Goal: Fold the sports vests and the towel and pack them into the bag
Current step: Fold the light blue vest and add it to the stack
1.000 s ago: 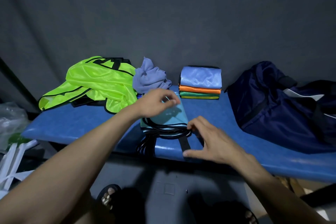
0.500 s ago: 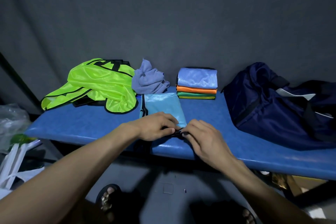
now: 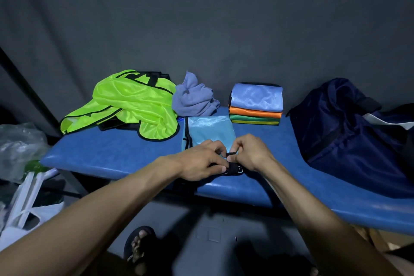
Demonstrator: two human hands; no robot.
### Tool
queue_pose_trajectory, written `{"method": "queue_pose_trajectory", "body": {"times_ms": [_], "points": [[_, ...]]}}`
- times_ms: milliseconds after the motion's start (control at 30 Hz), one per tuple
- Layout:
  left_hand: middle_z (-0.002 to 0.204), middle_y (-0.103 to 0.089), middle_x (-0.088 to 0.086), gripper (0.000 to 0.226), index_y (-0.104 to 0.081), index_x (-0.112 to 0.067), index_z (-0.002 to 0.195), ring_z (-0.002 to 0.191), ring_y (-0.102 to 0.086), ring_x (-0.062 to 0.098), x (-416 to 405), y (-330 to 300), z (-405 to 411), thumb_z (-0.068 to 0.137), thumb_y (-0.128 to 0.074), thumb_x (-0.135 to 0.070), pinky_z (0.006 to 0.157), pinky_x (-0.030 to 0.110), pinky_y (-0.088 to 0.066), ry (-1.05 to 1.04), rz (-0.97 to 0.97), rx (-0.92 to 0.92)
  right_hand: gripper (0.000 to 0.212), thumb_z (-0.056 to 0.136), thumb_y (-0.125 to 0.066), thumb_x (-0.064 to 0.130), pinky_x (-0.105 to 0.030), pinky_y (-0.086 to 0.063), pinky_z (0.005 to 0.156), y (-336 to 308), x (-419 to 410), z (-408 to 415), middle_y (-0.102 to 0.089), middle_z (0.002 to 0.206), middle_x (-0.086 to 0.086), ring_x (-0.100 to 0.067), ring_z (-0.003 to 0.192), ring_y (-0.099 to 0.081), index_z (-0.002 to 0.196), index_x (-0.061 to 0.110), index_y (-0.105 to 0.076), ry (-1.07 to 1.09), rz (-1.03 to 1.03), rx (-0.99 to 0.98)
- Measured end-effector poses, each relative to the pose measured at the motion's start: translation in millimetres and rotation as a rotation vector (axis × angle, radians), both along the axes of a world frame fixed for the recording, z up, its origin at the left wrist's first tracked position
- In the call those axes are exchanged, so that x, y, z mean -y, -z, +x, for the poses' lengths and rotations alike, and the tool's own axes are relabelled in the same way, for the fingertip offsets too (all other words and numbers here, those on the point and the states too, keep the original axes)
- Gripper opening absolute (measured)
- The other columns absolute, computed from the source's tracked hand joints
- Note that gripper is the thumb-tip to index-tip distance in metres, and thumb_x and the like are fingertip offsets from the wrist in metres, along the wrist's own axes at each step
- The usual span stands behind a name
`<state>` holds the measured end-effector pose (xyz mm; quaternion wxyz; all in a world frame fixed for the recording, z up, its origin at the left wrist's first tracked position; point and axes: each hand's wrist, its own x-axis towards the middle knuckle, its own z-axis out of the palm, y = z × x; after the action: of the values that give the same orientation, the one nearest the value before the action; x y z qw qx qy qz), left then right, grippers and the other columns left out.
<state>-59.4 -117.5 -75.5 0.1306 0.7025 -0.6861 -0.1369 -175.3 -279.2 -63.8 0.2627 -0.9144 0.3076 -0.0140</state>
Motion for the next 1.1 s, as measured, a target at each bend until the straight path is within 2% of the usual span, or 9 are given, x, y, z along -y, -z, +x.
{"method": "queue_pose_trajectory", "body": {"times_ms": [100, 300, 433, 500, 567, 633, 800, 933, 1100], "points": [[0.120, -0.047, 0.001, 0.021, -0.070, -0.027, 0.107, 0.109, -0.042, 0.022, -1.4, 0.7, 0.4, 0.104, -0.052, -0.036, 0.102, 0.037, -0.036, -0.008, -0.011, -0.018, 0.044, 0.071, -0.089, 0.034, -0.034, -0.046, 0.064, 1.8, -0.7, 2.8, -0.064, 0.081, 0.003, -0.024, 0.079, -0.062, 0.082, 0.025, -0.047, -0.007, -0.061, 0.016], [0.125, -0.063, 0.000, 0.029, -0.071, -0.018, 0.120, 0.114, -0.056, 0.016, -7.5, -12.0, -1.1, 0.104, -0.054, -0.034, 0.105, 0.030, -0.041, -0.084, 0.021, -0.125, 0.025, 0.076, -0.077, 0.016, -0.039, -0.058, 0.074, 6.0, -6.2, -1.6, -0.069, 0.072, 0.008, -0.020, 0.075, -0.067, 0.065, 0.028, -0.058, -0.100, -0.130, 0.102], [0.106, -0.072, -0.003, 0.024, -0.074, -0.016, 0.107, 0.097, -0.063, 0.011, -36.9, -34.2, 11.0, 0.098, -0.059, -0.032, 0.092, 0.027, -0.048, -0.378, -0.221, -0.173, 0.015, 0.084, -0.064, 0.017, -0.042, -0.058, 0.074, 0.6, -13.0, -5.2, -0.071, 0.080, 0.000, -0.028, 0.080, -0.066, 0.072, 0.025, -0.065, -0.180, -0.232, 0.065], [0.091, -0.071, -0.004, 0.017, -0.071, -0.016, 0.095, 0.084, -0.063, 0.015, -60.5, -42.8, 17.0, 0.099, -0.063, -0.031, 0.082, 0.033, -0.050, -0.545, -0.214, -0.134, 0.016, 0.093, -0.054, 0.025, -0.041, -0.054, 0.075, -6.7, -20.4, -8.9, -0.070, 0.088, -0.007, -0.034, 0.088, -0.064, 0.086, 0.021, -0.068, -0.269, -0.353, 0.028], [0.086, -0.070, -0.006, 0.026, -0.066, -0.019, 0.090, 0.077, -0.062, 0.014, -84.0, -45.2, 13.9, 0.095, -0.066, -0.044, 0.074, 0.031, -0.050, -0.609, 0.001, -0.156, 0.028, 0.101, -0.043, 0.036, -0.039, -0.045, 0.078, -12.5, -31.0, -13.1, -0.069, 0.095, -0.008, -0.033, 0.097, -0.058, 0.100, 0.021, -0.066, -0.399, -0.516, 0.001], [0.094, -0.069, -0.008, 0.041, -0.062, -0.023, 0.097, 0.085, -0.064, 0.012, -100.1, -39.4, -0.1, 0.085, -0.071, -0.061, 0.081, 0.030, -0.053, -0.623, 0.196, -0.214, 0.040, 0.103, -0.033, 0.050, -0.041, -0.036, 0.084, -17.4, -43.2, -17.8, -0.069, 0.098, -0.006, -0.028, 0.105, -0.052, 0.115, 0.025, -0.062, -0.476, -0.592, -0.014], [0.118, -0.059, -0.009, 0.076, -0.044, -0.028, 0.120, 0.105, -0.060, 0.020, -103.6, -2.5, -62.8, 0.066, -0.076, -0.072, 0.089, 0.038, -0.051, -0.744, 0.079, -0.060, 0.073, 0.087, -0.035, 0.083, -0.047, -0.029, 0.089, -20.9, -57.6, -24.0, -0.067, 0.106, -0.007, -0.028, 0.112, -0.047, 0.139, 0.033, -0.047, -0.542, -0.688, -0.121], [0.122, -0.057, -0.006, 0.060, -0.037, -0.026, 0.120, 0.104, -0.065, 0.030, -93.7, 20.6, -85.0, 0.082, -0.064, -0.063, 0.075, 0.040, -0.047, -0.871, -0.059, 0.116, 0.069, 0.087, -0.048, 0.076, -0.048, -0.025, 0.094, -14.5, -70.2, -25.5, -0.065, 0.111, -0.010, -0.030, 0.117, -0.046, 0.137, 0.030, -0.045, -0.560, -0.779, -0.146], [0.111, -0.060, -0.004, 0.024, -0.050, -0.026, 0.115, 0.093, -0.065, 0.030, -98.3, 16.0, -72.3, 0.094, -0.056, -0.035, 0.071, 0.043, -0.051, -0.755, -0.288, 0.139, 0.057, 0.096, -0.046, 0.063, -0.050, -0.015, 0.096, -7.2, -78.5, -28.0, -0.066, 0.115, -0.014, -0.033, 0.118, -0.048, 0.144, 0.033, -0.041, -0.539, -0.779, -0.088]]}}
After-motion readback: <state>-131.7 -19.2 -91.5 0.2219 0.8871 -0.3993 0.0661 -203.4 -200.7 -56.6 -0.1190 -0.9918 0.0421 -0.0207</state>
